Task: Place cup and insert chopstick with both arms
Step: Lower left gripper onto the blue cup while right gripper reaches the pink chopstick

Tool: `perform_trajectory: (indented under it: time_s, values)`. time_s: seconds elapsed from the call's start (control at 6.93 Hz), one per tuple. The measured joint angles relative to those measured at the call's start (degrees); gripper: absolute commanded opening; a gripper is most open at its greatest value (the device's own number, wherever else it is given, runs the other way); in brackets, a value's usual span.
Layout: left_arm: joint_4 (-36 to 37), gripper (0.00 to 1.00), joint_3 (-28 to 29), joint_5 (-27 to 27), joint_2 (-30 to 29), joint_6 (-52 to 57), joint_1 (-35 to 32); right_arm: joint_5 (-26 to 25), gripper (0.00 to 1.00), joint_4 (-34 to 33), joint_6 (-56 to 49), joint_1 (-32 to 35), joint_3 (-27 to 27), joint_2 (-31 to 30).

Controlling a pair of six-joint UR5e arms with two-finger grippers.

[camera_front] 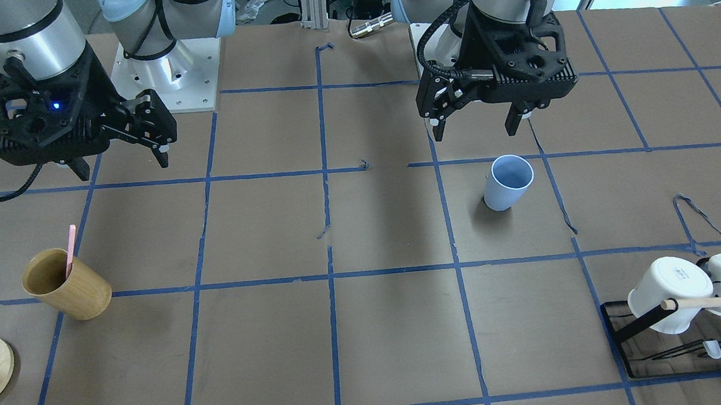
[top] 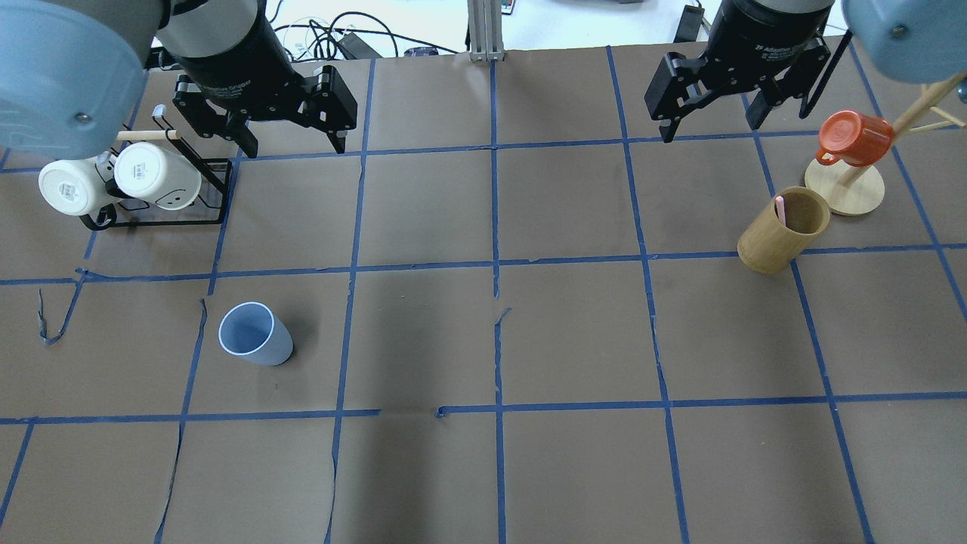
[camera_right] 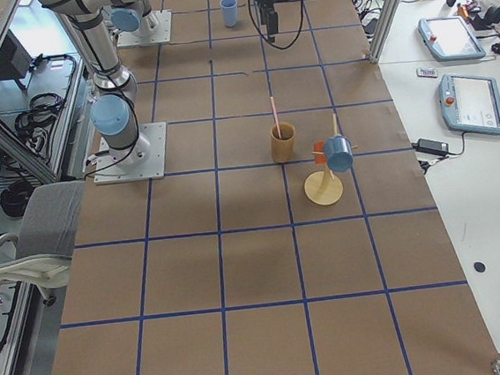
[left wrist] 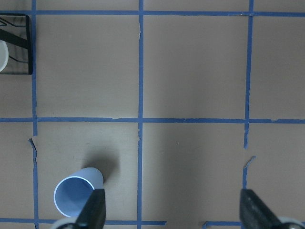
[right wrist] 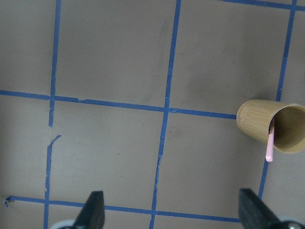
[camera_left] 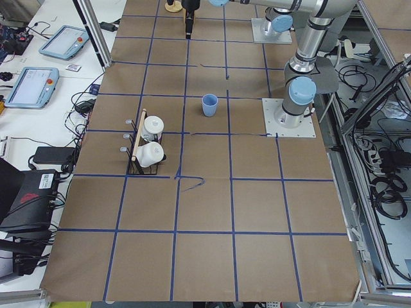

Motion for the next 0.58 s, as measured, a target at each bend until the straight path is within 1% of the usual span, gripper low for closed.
perform_trajectory:
  time_s: [0.14,0.29,0.43,0.58]
  values:
    - [-0.05,1.00,-0.96,0.22,-0.68,0.06,0.39,-0.01,0.79,-0.01,0.46,-0.06,0.42,0.20]
    - [0.04,1.00,-3.73,0.47,-1.29,0.76,1.19,0.12,0.91,-1.27,1.30,-0.29,0.91,0.65]
    - [1.12,1.00,-8.82,0.67,-1.39,2.93,2.99,0.30,1.00,-3.92,2.83,-0.85,1.82,1.35]
    - [3.49,1.00,-14.49,0.81,-1.26,5.31,5.45,0.14,1.00,-6.17,4.10,-2.08,3.67,1.80]
